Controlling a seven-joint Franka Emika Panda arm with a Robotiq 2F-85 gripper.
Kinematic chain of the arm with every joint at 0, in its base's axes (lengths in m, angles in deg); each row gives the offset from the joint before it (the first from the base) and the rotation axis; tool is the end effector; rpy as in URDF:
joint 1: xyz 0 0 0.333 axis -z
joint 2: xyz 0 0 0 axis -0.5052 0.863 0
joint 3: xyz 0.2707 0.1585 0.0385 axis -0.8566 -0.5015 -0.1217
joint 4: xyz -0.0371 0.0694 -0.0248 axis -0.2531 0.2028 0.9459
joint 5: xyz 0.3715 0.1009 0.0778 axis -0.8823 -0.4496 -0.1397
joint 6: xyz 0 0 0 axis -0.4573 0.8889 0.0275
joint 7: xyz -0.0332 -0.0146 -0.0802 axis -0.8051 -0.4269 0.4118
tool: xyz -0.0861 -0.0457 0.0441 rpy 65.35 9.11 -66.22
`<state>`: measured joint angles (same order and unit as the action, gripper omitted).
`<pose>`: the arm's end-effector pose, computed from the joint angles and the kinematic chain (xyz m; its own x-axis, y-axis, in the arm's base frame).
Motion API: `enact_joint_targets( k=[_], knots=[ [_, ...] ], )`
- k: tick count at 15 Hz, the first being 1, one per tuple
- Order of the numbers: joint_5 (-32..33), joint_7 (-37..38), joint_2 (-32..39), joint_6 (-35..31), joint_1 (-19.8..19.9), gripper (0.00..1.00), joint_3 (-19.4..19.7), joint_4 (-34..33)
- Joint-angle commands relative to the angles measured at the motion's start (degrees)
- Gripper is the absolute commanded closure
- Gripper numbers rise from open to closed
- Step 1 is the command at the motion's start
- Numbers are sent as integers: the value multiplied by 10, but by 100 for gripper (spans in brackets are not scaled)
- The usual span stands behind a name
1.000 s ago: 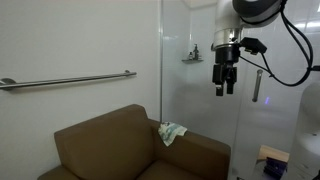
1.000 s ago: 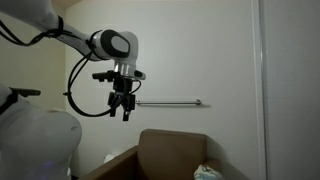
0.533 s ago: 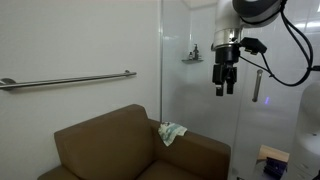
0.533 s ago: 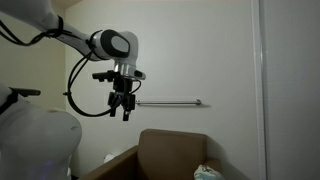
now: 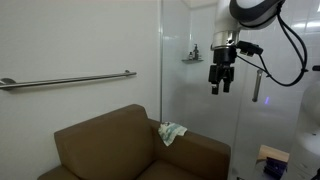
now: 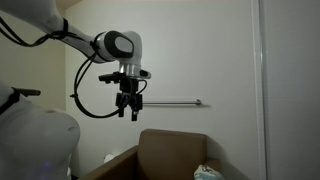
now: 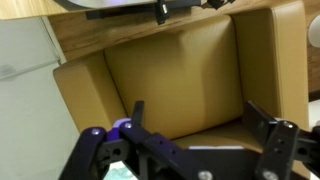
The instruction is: Use the towel to wipe the arm rest
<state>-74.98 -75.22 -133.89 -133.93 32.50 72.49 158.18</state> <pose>0.2832 -0.0056 0.4746 0.9853 -0.1645 -0.0469 -0.1672 -0.9841 -0.0605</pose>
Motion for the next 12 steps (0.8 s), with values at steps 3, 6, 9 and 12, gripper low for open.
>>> enact_joint_targets(
  k=[3,6,9,12],
  knots=[
    [66,9,92,-143,87,0,40,13],
    [84,21,163,-223,127,0,62,28],
    [71,1,157,-213,127,0,71,29],
    [71,2,183,-223,129,0,73,26]
  ],
)
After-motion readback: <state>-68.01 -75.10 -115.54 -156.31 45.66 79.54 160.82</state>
